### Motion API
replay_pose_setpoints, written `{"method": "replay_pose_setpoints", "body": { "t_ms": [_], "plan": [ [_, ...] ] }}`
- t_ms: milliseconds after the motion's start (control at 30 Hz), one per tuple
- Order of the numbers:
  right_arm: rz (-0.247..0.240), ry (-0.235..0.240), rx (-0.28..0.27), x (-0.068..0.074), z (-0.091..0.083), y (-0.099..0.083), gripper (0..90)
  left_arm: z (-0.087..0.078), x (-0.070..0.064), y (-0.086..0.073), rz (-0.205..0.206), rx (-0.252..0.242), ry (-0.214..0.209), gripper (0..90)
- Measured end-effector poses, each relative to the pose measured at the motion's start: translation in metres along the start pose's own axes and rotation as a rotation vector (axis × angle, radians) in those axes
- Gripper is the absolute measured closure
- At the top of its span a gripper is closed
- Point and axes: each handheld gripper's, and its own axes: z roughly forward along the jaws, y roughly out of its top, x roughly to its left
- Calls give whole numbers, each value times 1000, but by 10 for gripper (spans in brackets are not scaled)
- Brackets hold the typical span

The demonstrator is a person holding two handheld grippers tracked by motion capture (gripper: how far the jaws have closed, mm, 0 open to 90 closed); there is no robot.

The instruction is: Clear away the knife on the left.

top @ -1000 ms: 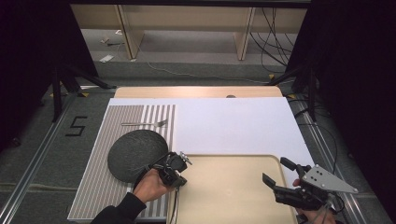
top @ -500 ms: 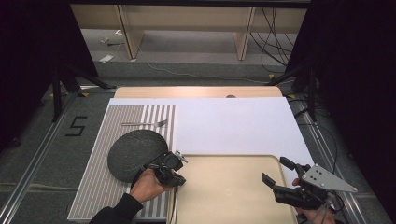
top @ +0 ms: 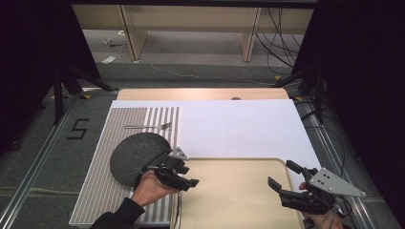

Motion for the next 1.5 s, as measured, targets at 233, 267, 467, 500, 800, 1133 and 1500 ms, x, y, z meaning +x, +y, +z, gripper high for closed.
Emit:
{"method": "replay_pose_setpoints", "body": {
  "t_ms": [233, 267, 467, 500, 800, 1133, 1500],
  "plan": [
    [7, 3, -4, 0, 0, 0, 200, -13, -4, 1, 25, -153, -32, 296],
    [8, 4, -4, 0, 0, 0, 200, -15, -5, 1, 24, -166, -33, 289],
    [11, 6, -11, -1, 0, 0, 200, -27, -7, 0, 32, -281, -37, 245],
    [14, 6, -10, 0, 0, 0, 200, -29, -7, -1, 38, -295, -38, 238],
    [14, 7, -13, 0, -1, 0, 199, -41, -10, -4, 44, -387, -33, 201],
    [11, 4, -13, 0, -1, 0, 198, -55, -10, -13, 56, -446, -17, 193],
    [14, 2, -16, 0, -2, 0, 197, -61, -12, -22, 66, -480, 5, 193]
  ]
}}
